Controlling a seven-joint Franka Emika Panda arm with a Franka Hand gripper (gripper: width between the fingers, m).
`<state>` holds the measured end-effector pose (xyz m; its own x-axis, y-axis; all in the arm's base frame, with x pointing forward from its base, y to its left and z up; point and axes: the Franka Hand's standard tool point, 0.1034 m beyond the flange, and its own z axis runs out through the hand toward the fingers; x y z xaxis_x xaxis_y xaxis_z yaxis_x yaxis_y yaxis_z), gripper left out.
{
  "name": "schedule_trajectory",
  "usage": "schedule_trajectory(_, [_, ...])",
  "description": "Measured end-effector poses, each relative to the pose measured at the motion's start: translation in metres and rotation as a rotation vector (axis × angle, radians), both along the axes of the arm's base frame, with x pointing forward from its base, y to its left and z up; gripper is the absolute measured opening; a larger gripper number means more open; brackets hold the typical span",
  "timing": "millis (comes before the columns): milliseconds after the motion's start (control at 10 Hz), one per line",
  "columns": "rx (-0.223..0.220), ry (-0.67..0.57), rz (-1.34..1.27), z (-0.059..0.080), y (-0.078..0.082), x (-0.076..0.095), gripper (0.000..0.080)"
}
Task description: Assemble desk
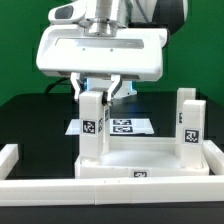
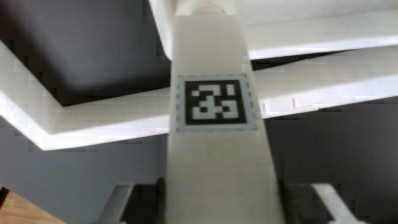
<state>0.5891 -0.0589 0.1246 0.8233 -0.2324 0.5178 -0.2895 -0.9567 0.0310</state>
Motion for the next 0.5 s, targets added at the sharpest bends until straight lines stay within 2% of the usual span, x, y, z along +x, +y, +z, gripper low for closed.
schedule_trajectory(300, [-0.001,0.001,0.000,-0.0002,-0.0004,-0.0002,0.0293])
schedule_trajectory(400, [-0.001,0.001,0.001,-0.0002,-0.0004,-0.0002,0.0511])
schedule_trajectory(500, [-0.001,0.001,0.001,-0.0002,-0.0004,-0.0002,0.0605])
